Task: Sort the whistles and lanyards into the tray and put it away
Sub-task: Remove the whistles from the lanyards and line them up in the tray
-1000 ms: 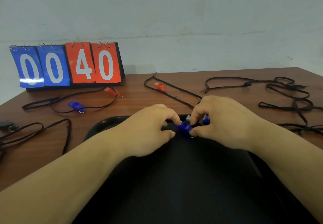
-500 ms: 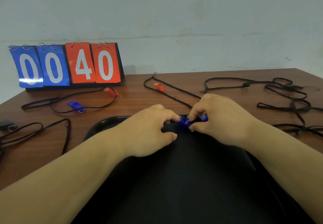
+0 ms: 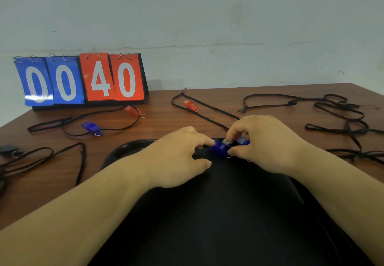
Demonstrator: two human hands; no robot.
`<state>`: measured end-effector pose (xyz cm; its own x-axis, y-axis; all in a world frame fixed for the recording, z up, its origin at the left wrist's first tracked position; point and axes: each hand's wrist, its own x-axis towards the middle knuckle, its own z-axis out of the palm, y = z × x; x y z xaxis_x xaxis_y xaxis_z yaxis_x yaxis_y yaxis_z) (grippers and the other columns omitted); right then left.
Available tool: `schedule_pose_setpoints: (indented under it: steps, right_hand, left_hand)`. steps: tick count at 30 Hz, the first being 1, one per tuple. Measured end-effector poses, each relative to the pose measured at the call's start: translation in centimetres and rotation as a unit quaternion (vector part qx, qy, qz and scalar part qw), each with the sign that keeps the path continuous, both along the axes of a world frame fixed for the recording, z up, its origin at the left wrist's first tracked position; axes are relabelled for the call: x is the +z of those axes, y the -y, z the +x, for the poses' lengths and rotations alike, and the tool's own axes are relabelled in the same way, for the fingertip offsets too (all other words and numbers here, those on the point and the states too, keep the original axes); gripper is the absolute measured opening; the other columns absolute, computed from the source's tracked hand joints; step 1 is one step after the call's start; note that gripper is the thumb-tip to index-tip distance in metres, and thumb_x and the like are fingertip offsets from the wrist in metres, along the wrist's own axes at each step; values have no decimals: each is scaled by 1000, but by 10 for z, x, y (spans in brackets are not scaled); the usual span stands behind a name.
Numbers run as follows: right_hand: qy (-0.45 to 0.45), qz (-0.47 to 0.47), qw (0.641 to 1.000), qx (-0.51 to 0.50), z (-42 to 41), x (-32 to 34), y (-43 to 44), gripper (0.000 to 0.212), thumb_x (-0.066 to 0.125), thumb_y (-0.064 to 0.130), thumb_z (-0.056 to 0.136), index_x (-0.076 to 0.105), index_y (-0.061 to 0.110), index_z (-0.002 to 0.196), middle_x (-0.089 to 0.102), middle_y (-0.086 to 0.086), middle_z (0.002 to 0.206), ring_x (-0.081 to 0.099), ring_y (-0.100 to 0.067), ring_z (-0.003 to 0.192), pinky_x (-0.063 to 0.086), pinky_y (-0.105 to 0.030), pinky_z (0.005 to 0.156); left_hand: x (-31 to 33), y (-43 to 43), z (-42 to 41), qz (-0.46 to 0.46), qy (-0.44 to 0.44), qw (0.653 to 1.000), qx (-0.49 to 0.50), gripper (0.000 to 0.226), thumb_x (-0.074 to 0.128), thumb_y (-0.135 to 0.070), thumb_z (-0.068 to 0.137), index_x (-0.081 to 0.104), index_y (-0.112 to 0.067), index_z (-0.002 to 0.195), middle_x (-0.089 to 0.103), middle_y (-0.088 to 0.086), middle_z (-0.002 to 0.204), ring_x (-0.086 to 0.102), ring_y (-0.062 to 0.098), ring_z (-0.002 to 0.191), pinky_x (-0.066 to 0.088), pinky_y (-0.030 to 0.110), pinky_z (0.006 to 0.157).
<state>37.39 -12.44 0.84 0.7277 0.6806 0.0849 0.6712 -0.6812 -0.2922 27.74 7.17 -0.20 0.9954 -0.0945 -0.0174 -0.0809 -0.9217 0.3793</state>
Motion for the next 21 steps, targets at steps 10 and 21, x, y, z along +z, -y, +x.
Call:
schedule_pose_setpoints:
  steps: [10, 21]
  right_hand:
    - [9, 22, 1000, 9, 4, -5, 3, 16, 77, 40, 86, 65, 42, 97, 57, 25, 93, 54, 3, 86, 41, -11, 69]
    - [4, 67, 997, 23, -4, 35, -29, 21, 76, 49, 83, 70, 38, 101, 63, 20, 102, 60, 2, 95, 46, -19, 77]
  left_hand:
    - [0, 1, 0, 6, 2, 1000, -6, 52, 64, -43, 97, 47, -43, 146, 50, -16, 124, 56, 4, 106, 46, 19, 89]
    - [65, -29, -23, -22, 53, 995, 82, 47, 66, -47, 94, 52, -43, 139, 55, -17, 130, 56, 3, 111, 45, 28, 97]
